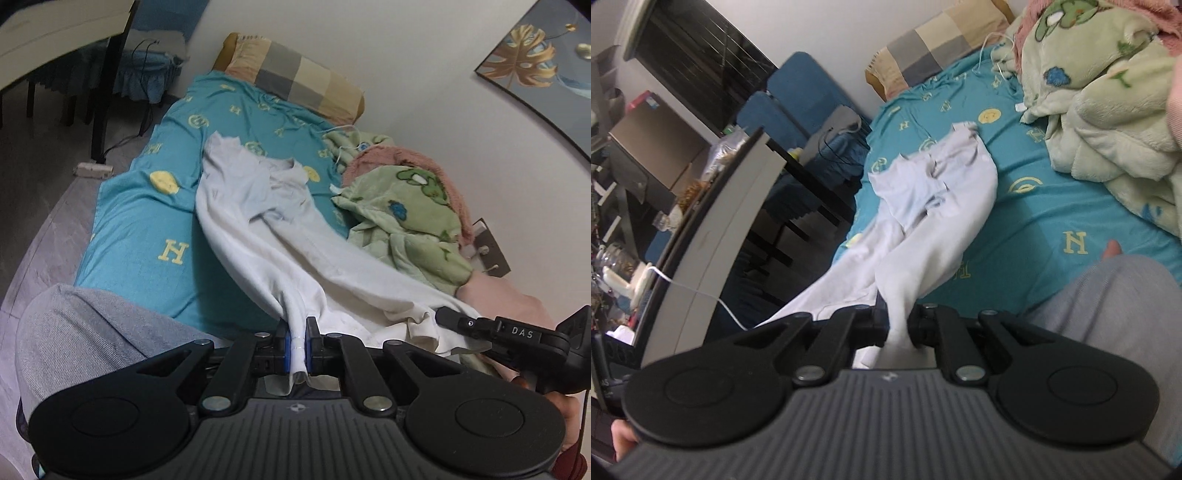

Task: Fold clothes
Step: 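Lift the hem with both grippers and fold it over toward the collar, then open both grippers and release the folded T-shirt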

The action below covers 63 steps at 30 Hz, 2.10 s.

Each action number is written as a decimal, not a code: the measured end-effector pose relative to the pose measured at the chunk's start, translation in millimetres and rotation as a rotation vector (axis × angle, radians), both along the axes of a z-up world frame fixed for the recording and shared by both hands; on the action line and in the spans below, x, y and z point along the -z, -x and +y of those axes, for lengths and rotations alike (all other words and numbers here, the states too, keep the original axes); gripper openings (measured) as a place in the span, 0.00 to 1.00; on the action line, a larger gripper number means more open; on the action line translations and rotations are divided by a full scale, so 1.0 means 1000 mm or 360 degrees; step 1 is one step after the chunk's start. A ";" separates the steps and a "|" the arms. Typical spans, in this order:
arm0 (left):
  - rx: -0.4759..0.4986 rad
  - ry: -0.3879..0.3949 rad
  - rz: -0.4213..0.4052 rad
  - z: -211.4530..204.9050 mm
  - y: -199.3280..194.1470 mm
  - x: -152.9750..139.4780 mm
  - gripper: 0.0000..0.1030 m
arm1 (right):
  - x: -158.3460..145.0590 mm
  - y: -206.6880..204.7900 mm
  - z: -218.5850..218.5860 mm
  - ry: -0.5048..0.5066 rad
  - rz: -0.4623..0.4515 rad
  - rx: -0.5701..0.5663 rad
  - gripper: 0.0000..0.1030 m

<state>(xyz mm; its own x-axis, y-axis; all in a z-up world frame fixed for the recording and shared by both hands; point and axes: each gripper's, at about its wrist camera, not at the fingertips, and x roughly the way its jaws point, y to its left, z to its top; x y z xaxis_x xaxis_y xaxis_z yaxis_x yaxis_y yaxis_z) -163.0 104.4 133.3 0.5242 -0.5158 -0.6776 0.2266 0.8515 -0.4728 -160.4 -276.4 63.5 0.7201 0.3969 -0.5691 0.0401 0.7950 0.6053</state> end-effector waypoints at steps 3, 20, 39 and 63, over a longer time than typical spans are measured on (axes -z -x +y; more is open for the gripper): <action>-0.0002 -0.0027 -0.0048 -0.007 -0.001 -0.014 0.07 | -0.003 0.001 -0.003 -0.0008 -0.0016 0.0020 0.09; -0.0154 -0.0193 -0.0060 -0.035 -0.218 0.029 0.08 | 0.026 -0.178 -0.011 0.0039 0.0084 0.0055 0.09; -0.0151 -0.0482 -0.0142 -0.082 -0.395 0.228 0.09 | 0.188 -0.355 -0.012 0.0335 0.0215 0.0031 0.09; -0.0191 -0.0604 -0.0549 -0.078 -0.260 0.151 0.93 | 0.115 -0.251 0.004 0.0480 -0.0155 0.0072 0.67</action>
<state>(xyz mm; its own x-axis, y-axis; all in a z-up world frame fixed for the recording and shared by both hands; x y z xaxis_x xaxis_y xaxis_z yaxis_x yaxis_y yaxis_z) 96.9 26.2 -17.3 0.7902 -0.1903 -0.5825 0.2051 0.9779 -0.0412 90.2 -272.3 -51.2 0.7900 0.1870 -0.5840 0.0332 0.9379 0.3452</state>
